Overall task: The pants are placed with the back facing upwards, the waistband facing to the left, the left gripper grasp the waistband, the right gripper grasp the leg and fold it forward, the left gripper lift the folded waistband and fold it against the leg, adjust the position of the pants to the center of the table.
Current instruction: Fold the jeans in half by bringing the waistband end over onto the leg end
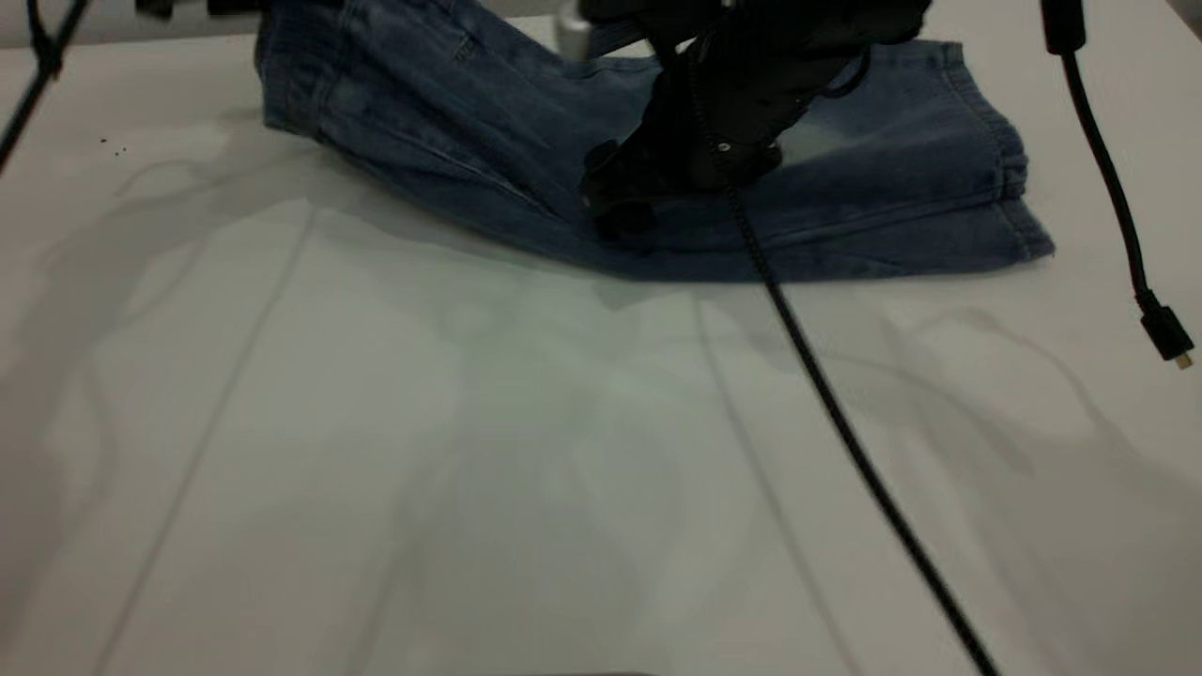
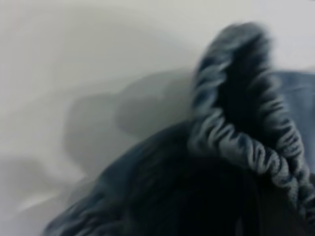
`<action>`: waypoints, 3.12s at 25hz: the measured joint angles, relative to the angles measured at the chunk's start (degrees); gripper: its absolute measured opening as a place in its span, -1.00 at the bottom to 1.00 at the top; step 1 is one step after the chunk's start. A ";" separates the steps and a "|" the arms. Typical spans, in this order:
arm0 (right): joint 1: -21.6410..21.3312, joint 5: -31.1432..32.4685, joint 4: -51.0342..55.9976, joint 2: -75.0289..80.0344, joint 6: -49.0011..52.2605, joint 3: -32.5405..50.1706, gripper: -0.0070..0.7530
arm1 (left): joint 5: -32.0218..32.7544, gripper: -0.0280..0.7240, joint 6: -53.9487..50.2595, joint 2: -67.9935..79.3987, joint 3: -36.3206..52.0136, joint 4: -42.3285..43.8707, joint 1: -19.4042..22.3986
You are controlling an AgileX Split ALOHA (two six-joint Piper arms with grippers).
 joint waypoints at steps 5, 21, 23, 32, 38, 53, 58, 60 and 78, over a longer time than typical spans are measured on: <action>4.09 0.85 0.00 0.00 -0.12 -0.21 0.55 | 4.19 -0.73 0.05 -1.30 -2.47 1.16 0.00; -3.37 33.56 -5.07 -8.94 -0.40 -12.64 0.55 | 9.19 -0.73 -4.39 -10.23 -7.27 16.52 0.00; -4.41 35.09 -5.80 -8.32 -0.40 -12.64 0.55 | 10.46 -0.73 -6.54 -10.44 -8.39 19.44 0.00; -4.56 32.65 -5.80 -0.38 -0.40 -12.64 0.55 | 17.74 -0.73 -10.75 -10.90 -13.73 25.37 0.00; -4.13 32.22 -5.13 0.56 -0.40 -12.64 0.50 | 19.56 -0.73 -10.99 -10.90 -15.17 26.40 0.00; -7.05 44.27 -8.64 -16.60 -0.27 -23.78 0.49 | 20.95 -0.73 -11.32 -10.90 -15.29 27.88 -8.10; -12.56 46.29 -9.31 -24.94 1.87 -24.31 0.49 | 19.05 -0.73 -11.32 -10.90 -15.29 30.48 -14.58; -13.37 47.30 -9.36 -27.19 2.39 -24.44 0.49 | 17.06 -0.73 -11.32 -10.90 -15.29 31.69 -17.50; -13.51 48.91 -5.80 -28.69 2.46 -24.48 0.49 | -1.10 -0.63 -10.76 3.06 -15.29 35.60 -34.52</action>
